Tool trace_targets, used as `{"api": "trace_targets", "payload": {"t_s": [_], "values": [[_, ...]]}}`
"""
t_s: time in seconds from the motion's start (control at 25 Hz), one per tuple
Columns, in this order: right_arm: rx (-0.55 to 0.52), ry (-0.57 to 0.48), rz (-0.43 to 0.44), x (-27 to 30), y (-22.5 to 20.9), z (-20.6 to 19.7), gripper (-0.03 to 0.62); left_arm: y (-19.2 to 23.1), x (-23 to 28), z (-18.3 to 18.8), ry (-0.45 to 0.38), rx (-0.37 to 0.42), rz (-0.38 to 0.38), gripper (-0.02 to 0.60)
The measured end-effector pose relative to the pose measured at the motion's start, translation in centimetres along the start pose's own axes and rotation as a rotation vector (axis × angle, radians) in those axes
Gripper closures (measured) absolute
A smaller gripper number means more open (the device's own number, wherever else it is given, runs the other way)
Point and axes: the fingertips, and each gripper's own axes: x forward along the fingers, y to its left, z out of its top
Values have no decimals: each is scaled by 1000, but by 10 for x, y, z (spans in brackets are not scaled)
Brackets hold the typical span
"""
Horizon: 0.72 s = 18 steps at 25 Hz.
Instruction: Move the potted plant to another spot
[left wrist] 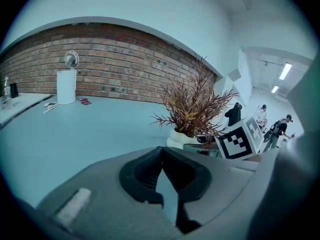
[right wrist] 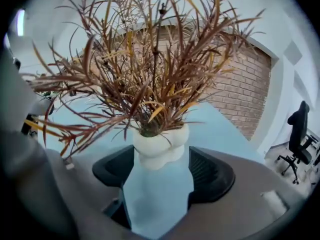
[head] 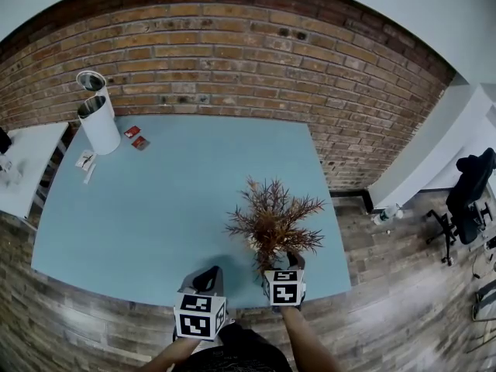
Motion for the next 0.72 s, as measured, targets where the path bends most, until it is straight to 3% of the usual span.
{"api": "trace_targets", "payload": {"t_s": [0.72], "values": [[-7,-40,13,-13,8,-1,372,-4,-11,-5,-10,0,5,585]]}}
